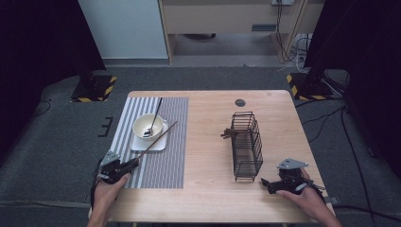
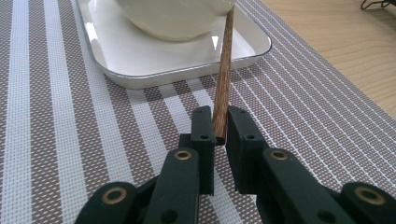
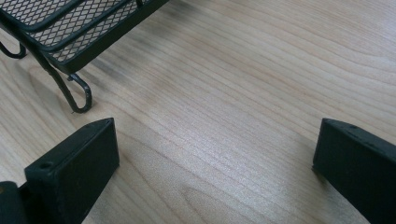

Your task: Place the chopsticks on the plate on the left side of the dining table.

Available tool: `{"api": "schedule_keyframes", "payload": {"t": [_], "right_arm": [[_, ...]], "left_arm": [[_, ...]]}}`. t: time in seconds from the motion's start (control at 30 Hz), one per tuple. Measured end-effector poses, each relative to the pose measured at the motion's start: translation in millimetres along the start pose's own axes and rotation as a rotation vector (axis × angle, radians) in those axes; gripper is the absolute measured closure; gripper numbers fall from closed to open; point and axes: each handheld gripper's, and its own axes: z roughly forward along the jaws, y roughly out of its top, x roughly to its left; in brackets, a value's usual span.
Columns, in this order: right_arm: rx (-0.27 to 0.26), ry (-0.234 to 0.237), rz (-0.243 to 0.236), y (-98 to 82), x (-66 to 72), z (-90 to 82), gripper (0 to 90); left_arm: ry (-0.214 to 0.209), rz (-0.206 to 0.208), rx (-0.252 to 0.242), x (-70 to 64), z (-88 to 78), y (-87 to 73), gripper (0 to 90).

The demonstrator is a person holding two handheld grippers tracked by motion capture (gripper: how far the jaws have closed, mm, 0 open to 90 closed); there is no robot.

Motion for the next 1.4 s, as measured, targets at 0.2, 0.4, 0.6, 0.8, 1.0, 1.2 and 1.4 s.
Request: {"api": "schedule_keyframes", "payload": {"t": [0.2,0.4,0.6,0.8,1.0,1.2,1.4], "right_arm": [[0.0,0.0,0.0,0.0,0.0,0.0,0.2],[0.0,0.0,0.0,0.0,0.0,0.0,0.2],[0.0,0.0,0.0,0.0,0.0,0.0,0.2],[0.0,0.0,0.0,0.0,0.0,0.0,0.2],[0.0,0.001,0.001,0.0,0.1,0.0,0.2],[0.0,0.0,0.0,0.0,0.1,0.0,0.2],[0.0,-0.001,0.001,0.0,0.1,0.0,0.2]], "left_arm": [[0.026,0.006,0.008,4.0,0.8,-0.9,79.5],[0.044,0.007,0.009,4.6,1.8,-0.6,78.3],[0.045,0.007,0.015,6.1,1.8,-0.7,78.0],[0.064,0.035,0.04,4.1,4.5,-0.8,78.0],[0.103,0.046,0.045,4.2,6.1,0.0,76.8],[0.117,0.056,0.049,4.1,6.9,0.1,75.5],[0.125,0.066,0.049,3.4,8.5,1.0,73.6]]}}
